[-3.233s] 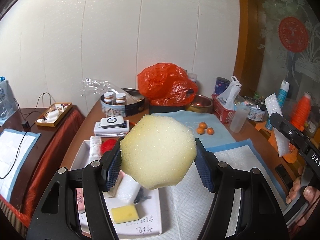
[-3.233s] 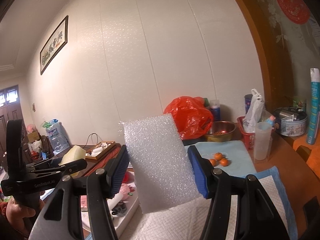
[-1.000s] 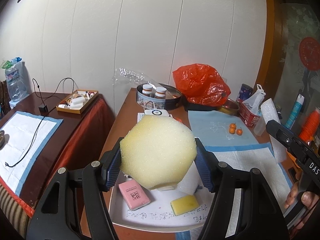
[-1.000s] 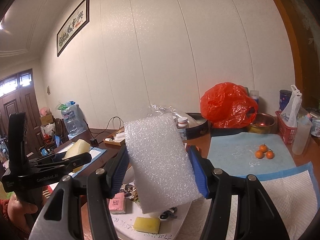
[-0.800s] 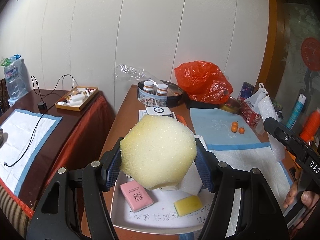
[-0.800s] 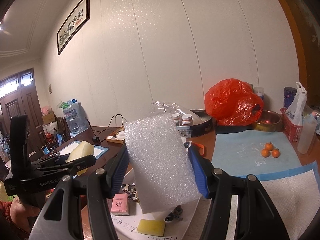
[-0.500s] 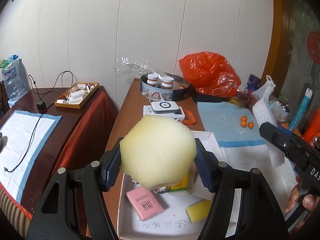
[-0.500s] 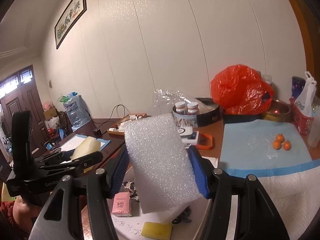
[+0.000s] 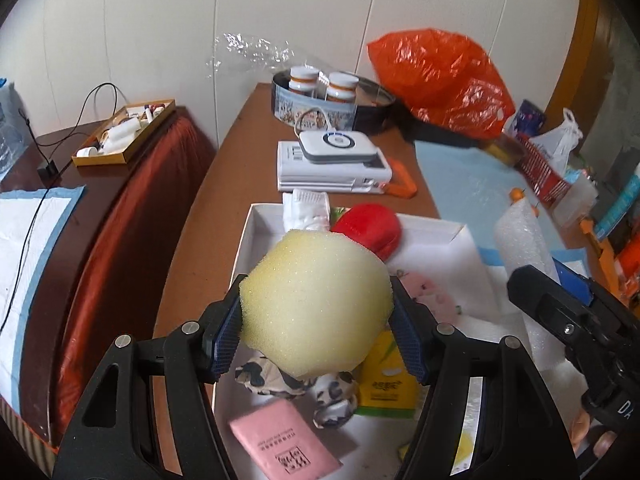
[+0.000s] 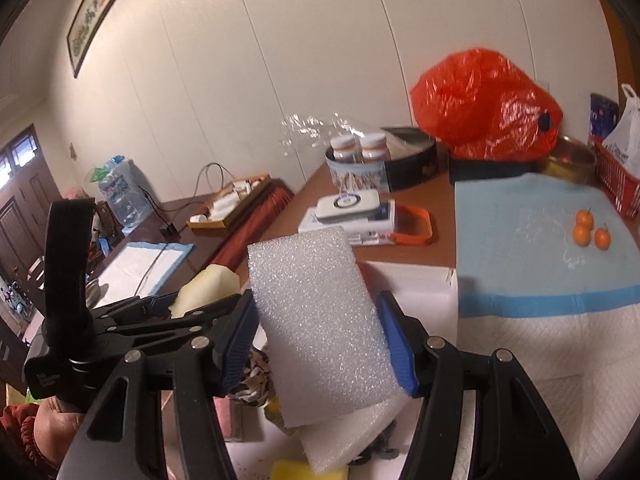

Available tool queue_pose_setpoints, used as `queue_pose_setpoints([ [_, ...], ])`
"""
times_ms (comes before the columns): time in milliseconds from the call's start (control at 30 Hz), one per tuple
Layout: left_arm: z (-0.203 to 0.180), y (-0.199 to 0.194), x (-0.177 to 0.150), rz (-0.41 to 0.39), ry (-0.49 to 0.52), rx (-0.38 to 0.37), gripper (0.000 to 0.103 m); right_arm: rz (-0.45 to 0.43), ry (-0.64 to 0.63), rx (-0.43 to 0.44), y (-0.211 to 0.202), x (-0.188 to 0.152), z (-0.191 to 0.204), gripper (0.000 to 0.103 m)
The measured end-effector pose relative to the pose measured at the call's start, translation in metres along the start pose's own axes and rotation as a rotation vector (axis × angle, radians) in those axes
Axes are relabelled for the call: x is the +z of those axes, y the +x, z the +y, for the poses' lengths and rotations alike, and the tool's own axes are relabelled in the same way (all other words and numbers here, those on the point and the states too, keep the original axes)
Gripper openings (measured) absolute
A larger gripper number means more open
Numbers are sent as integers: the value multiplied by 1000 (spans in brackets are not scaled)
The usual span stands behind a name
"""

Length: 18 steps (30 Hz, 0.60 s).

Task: Organize soft objects
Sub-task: 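Lower the sponge and foam block into the box and open both tools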

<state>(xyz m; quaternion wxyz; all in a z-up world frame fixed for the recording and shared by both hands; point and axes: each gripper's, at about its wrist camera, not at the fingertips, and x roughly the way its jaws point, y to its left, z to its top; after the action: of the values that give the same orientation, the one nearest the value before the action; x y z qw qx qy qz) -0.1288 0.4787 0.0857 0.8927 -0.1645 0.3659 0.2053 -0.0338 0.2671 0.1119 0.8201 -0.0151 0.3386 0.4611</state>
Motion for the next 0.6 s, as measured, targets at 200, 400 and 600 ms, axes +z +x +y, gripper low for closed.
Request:
queue_pose_setpoints([
  [200,-2,24,-3,61,3,10,67,16,25,-27,16,-5,-5,60],
  [400,-7,38,-7,93,22,33,73,22,5,-58,25,-7,-8,86],
  [600,-10,35,-9,69,49,40,103,-10,-4,-80,19,-7,-9,92],
])
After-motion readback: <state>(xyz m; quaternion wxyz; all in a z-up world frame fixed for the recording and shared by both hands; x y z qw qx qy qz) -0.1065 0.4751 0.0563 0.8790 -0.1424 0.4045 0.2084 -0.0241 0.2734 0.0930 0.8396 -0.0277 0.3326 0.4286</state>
